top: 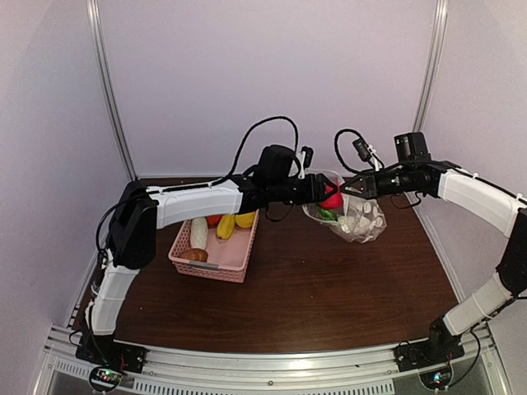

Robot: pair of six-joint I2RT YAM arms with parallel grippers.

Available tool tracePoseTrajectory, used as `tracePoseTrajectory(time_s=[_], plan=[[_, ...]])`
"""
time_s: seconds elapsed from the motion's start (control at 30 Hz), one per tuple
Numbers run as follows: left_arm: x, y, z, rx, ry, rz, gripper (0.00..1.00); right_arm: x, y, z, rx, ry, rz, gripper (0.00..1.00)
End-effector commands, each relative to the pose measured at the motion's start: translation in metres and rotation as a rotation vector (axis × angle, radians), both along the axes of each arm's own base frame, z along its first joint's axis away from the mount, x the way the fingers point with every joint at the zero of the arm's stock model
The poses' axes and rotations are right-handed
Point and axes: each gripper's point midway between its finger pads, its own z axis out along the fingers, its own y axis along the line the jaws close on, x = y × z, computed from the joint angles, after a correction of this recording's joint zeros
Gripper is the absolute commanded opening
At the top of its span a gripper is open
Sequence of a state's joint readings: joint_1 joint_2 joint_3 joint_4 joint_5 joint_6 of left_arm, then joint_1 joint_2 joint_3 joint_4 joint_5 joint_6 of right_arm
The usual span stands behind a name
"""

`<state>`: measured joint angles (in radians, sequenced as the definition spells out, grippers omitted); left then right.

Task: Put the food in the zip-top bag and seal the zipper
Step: Place the fake fruit in the zipper food storage bag, then pick up the fake fruit from the bin.

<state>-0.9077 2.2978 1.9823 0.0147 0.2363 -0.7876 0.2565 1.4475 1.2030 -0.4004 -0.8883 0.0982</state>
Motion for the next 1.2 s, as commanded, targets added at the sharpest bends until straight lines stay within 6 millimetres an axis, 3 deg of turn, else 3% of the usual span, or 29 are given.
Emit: tracePoseTrajectory(time_s=[0.0,0.17,0.3,0.47,0.63,0.77,0.83,0.9,0.93,1.03,1.17], plan=[[0.004,-0.005,-0.022,0.049,0.031,0.031,0.38,-0.009,0.009,0.024,0.077,-0.051,0.050,0.00],[0.002,-0.014,-0.030,0.065,0.033,-0.007,0.57,-0.015,0.017,0.028,0.133,-0.031,0.113,0.00],[-0.005,-0.012,-0.004,0.067,-0.061,-0.020,0.76,-0.013,0.013,0.023,0.112,-0.044,0.090,0.00],[-0.013,-0.005,0.017,0.068,-0.129,-0.016,0.90,-0.010,0.009,0.013,0.070,-0.045,0.069,0.00],[-0.022,-0.003,0.018,0.063,-0.111,-0.043,0.92,-0.009,0.006,0.015,0.074,-0.051,0.060,0.00],[-0.031,0.003,0.034,0.033,-0.132,-0.067,0.89,-0.001,-0.004,0.013,0.054,-0.056,0.012,0.00],[-0.036,0.010,0.046,0.022,-0.143,-0.069,0.87,0.008,-0.014,0.004,0.024,-0.046,-0.042,0.00],[-0.044,0.015,0.072,-0.049,-0.195,-0.089,0.85,0.016,-0.024,-0.010,-0.018,-0.029,-0.082,0.00],[-0.057,0.019,0.094,-0.127,-0.254,-0.131,0.84,0.020,-0.029,-0.016,-0.042,-0.026,-0.098,0.00],[-0.081,0.030,0.121,-0.225,-0.351,-0.210,0.84,0.025,-0.035,-0.027,-0.078,-0.024,-0.120,0.00],[-0.082,0.047,0.111,-0.075,-0.405,-0.184,0.83,0.028,-0.042,-0.031,-0.108,-0.041,-0.135,0.00]])
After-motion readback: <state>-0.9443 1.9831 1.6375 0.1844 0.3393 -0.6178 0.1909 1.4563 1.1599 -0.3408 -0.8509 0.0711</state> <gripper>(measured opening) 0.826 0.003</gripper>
